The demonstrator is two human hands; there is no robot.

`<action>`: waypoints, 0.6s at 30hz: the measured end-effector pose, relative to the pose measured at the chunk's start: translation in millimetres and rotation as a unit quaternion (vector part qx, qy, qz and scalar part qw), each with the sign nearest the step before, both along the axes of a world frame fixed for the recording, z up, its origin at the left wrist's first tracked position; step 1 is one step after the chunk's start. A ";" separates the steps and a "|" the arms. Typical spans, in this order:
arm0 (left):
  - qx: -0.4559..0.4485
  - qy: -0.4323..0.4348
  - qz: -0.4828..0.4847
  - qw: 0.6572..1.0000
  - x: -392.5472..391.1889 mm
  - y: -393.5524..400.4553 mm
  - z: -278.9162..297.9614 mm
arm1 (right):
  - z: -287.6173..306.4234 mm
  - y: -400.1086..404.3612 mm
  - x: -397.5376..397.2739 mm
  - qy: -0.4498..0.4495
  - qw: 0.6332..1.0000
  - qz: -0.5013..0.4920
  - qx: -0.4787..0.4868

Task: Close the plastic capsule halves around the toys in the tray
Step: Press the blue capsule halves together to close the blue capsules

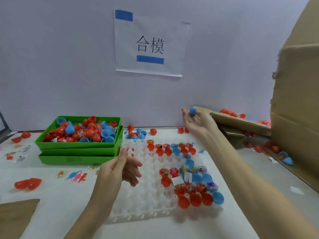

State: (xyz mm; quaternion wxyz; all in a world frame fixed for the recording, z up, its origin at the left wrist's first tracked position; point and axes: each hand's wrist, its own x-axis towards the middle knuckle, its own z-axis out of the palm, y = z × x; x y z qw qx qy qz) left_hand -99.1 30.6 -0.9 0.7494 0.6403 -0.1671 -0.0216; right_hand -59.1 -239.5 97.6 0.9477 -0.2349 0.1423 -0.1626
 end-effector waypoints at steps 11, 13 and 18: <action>0.030 0.016 -0.006 0.999 13.1 3.4 -1.3 | -13.6 -41.7 36.2 0.103 0.962 0.002 -0.254; 0.063 -0.018 -0.016 0.998 10.1 2.1 -1.3 | -30.0 -29.7 12.6 0.079 0.952 0.026 -0.294; 0.227 -0.154 -0.031 0.961 -0.6 -3.7 -8.2 | -60.8 5.2 -52.5 0.066 0.902 -0.005 -0.427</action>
